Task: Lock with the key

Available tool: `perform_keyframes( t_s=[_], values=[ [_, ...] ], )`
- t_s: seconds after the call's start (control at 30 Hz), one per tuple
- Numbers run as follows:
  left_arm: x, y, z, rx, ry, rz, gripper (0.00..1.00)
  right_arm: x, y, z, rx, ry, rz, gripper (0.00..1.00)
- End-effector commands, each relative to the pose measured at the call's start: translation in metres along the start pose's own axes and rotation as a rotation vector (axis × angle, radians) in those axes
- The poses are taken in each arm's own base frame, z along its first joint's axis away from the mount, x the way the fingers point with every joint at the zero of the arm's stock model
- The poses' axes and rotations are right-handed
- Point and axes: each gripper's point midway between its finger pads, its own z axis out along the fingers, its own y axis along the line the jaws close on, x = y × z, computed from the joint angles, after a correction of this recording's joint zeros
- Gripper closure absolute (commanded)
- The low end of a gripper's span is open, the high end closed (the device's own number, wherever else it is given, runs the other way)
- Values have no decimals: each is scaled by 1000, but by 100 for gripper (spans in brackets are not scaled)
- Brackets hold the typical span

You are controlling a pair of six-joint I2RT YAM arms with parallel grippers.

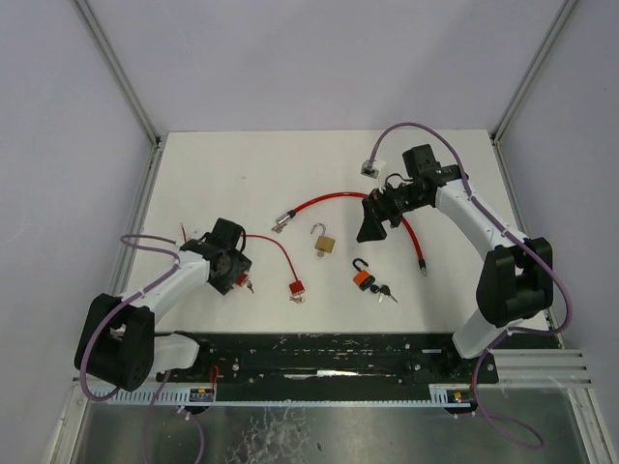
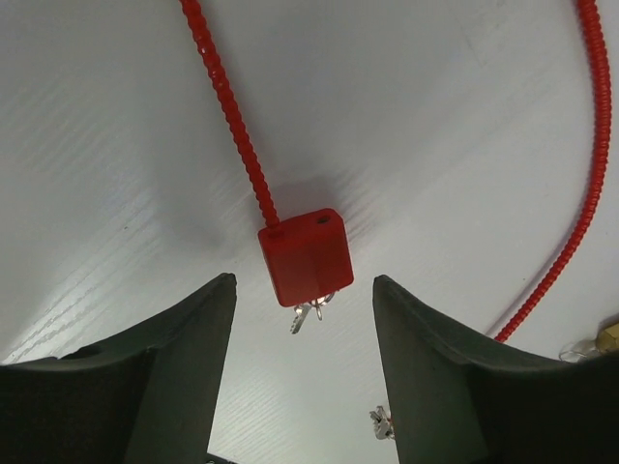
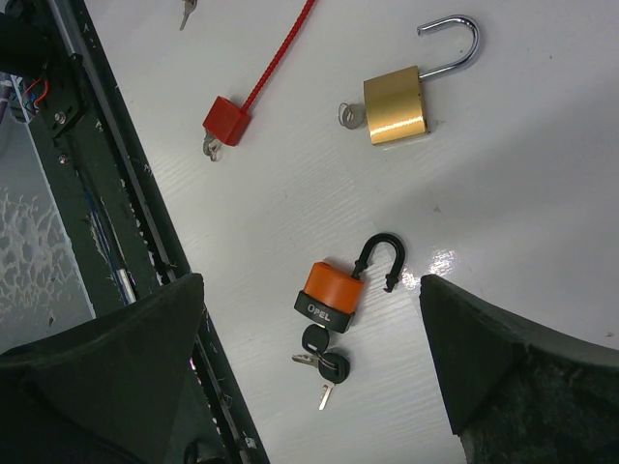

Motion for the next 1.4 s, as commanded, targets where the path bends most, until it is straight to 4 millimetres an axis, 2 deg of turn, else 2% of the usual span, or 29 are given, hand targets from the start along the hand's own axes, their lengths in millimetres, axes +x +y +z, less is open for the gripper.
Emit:
perform_keyframes(
  t_s=[0.0, 0.57, 0.97, 1.1, 1.37],
  values=[
    [-9, -4, 8, -3, -57, 16, 43, -7, 6, 2, -20, -18, -13, 0],
    [-3, -4, 25, -32, -27, 49, 51, -7, 5, 2, -25, -13, -9, 0],
    [1, -8, 23, -15, -2, 59, 65, -6, 6, 2, -29, -11, -7, 0],
    [-2, -24, 12, 46, 1, 86, 78, -7, 8, 2, -37, -14, -14, 0],
    [-17, -84, -47, 312, -64, 215, 93, -20, 21, -7, -87, -32, -59, 0]
  ],
)
